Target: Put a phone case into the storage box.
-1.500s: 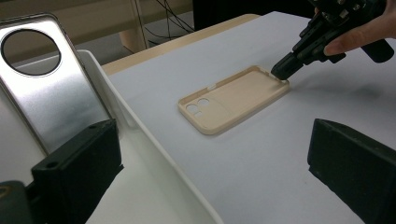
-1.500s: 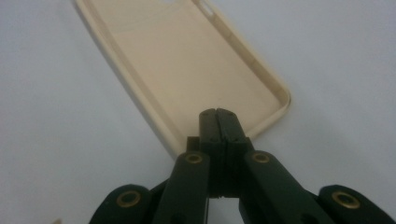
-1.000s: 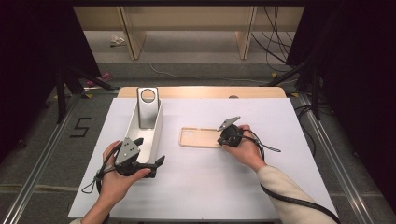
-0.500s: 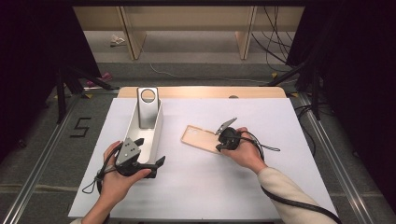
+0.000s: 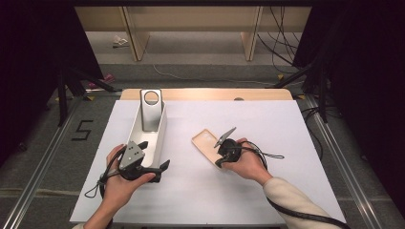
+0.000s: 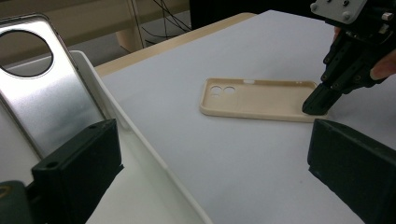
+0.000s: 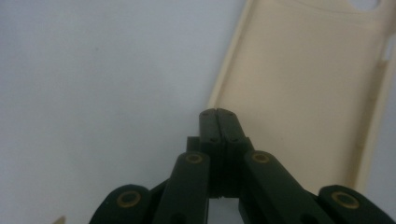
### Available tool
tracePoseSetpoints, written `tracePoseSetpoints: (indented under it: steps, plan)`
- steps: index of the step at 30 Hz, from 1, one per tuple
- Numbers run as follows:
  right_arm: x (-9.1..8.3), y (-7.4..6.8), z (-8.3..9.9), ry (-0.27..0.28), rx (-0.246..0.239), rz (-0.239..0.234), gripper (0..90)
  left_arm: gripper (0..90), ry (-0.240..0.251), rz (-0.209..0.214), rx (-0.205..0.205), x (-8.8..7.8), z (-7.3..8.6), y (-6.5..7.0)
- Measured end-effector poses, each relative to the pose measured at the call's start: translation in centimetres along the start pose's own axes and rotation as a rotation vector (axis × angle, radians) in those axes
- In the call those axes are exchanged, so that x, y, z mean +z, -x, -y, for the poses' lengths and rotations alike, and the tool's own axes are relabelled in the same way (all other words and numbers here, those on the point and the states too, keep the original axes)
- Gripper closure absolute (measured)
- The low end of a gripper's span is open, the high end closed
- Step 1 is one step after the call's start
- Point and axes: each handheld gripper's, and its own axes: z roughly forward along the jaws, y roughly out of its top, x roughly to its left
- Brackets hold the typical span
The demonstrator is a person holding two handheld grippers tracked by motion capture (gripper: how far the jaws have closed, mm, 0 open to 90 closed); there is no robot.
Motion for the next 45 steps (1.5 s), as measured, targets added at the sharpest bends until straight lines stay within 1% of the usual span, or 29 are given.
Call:
tracePoseSetpoints:
  steps: [1,3,6,8,10,12,19,20,24,30,37,39,43,45]
  plan:
    - [0.1,-0.2,0.0,-0.001,0.001,-0.011,90.0,2.0,0.000,0.001,0.000,0.0,0.0,0.0]
    - [0.3,-0.4,-0.1,0.000,0.003,-0.019,90.0,2.0,0.000,0.002,-0.001,0.0,0.0,0.0]
    - [0.5,-0.8,-0.2,0.014,0.009,-0.055,90.0,2.0,-0.001,0.002,0.001,0.0,0.0,0.1]
    - [0.6,-1.1,-0.3,0.013,0.005,-0.058,90.0,2.0,-0.003,0.003,0.004,0.0,0.0,0.1]
    - [0.7,-1.4,-0.4,0.022,0.010,-0.079,90.0,2.0,-0.001,0.002,0.001,0.0,0.0,0.1]
    - [0.9,-1.8,-0.5,0.026,0.007,-0.083,90.0,2.0,-0.002,0.004,0.001,0.1,0.0,0.1]
    - [1.3,-3.2,-1.0,0.054,0.004,-0.134,90.0,2.0,-0.004,0.007,0.006,0.1,0.0,0.1]
    - [1.4,-3.4,-1.1,0.055,-0.002,-0.135,90.0,2.0,-0.005,0.007,0.006,0.1,0.0,0.1]
    - [1.7,-3.9,-1.3,0.066,-0.001,-0.148,90.0,2.0,-0.006,0.007,0.007,0.1,0.0,0.2]
    - [2.3,-4.1,-1.6,0.091,0.018,-0.175,90.0,2.0,-0.005,0.007,0.008,0.2,0.0,0.2]
    - [2.9,-4.5,-2.2,0.120,0.025,-0.184,90.0,2.0,-0.007,0.008,0.009,0.2,0.0,0.3]
    - [3.1,-4.7,-2.5,0.125,0.019,-0.181,90.0,2.0,-0.006,0.008,0.010,0.2,0.0,0.3]
    - [2.7,-4.7,-2.5,0.139,-0.010,-0.161,90.0,2.0,-0.008,0.009,0.010,0.2,0.1,0.2]
    - [2.1,-4.5,-2.2,0.152,-0.034,-0.132,86.8,2.1,-0.011,0.013,0.012,0.2,0.1,0.3]
